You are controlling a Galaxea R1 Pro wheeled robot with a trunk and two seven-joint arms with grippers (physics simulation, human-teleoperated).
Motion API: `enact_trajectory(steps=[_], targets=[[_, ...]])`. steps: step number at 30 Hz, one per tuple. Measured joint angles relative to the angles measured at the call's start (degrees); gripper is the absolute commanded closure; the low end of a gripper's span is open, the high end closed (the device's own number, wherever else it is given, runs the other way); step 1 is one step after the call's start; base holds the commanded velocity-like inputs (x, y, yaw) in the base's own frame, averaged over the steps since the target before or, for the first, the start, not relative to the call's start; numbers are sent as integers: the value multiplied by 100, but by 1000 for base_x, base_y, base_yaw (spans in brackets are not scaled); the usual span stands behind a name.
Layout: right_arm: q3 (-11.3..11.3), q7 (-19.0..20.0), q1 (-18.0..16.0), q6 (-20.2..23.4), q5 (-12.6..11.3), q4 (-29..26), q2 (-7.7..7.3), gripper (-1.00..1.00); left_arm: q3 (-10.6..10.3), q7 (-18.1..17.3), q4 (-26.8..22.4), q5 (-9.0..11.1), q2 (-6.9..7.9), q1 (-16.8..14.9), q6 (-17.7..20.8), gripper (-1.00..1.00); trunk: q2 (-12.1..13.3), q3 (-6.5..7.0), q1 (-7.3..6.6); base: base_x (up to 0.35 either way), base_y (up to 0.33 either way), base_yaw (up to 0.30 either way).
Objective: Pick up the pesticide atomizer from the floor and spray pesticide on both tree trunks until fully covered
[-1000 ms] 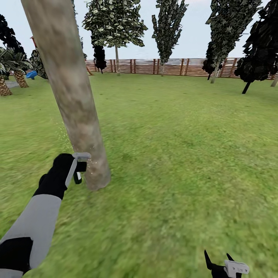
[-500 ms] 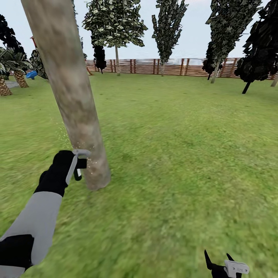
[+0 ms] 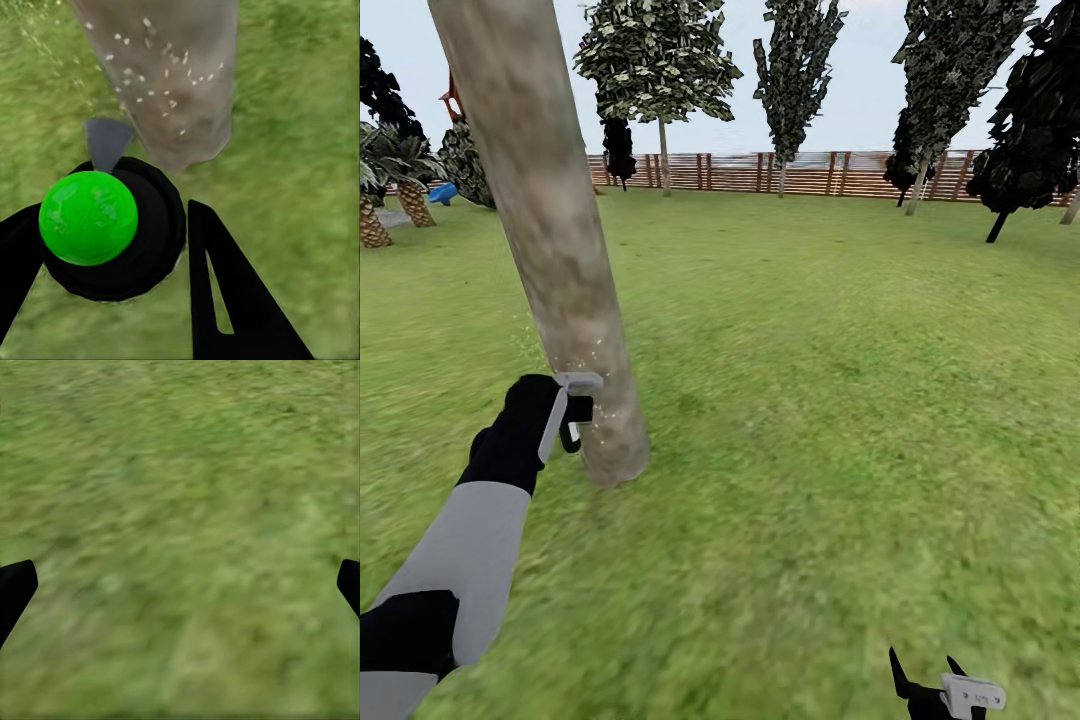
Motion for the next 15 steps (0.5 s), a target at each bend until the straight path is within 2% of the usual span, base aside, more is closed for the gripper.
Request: enact_trajectory(steps=[3,6,8,10,12,13,14,15], targets=[[0,0,0,0,0,0,-1,-100,6,6,18,-35,55,-96,8,100,0,0,0,0,0,0],[1,0,0,0,2,0,1,-100,47,8,59,-84,389,-114,12,100,0,0,0,0,0,0],[0,0,0,0,1,0,0,-100,51,5,68,-54,536,-138,11,100,0,0,0,0,0,0],[0,0,0,0,1,0,1,-100,29,2,31,18,509,-169,7,100,0,0,0,0,0,0],[0,0,0,0,0,0,0,-100,15,0,17,38,399,-199,25,100,0,0,0,0,0,0],[0,0,0,0,-1,0,0,-100,9,3,14,42,309,-229,30,100,0,0,0,0,0,0],[0,0,0,0,-2,0,-1,-100,2,7,11,41,131,-293,37,100,0,0,0,0,0,0],[0,0,0,0,0,0,1,-100,0,7,10,49,46,-354,38,100,0,0,0,0,0,0]])
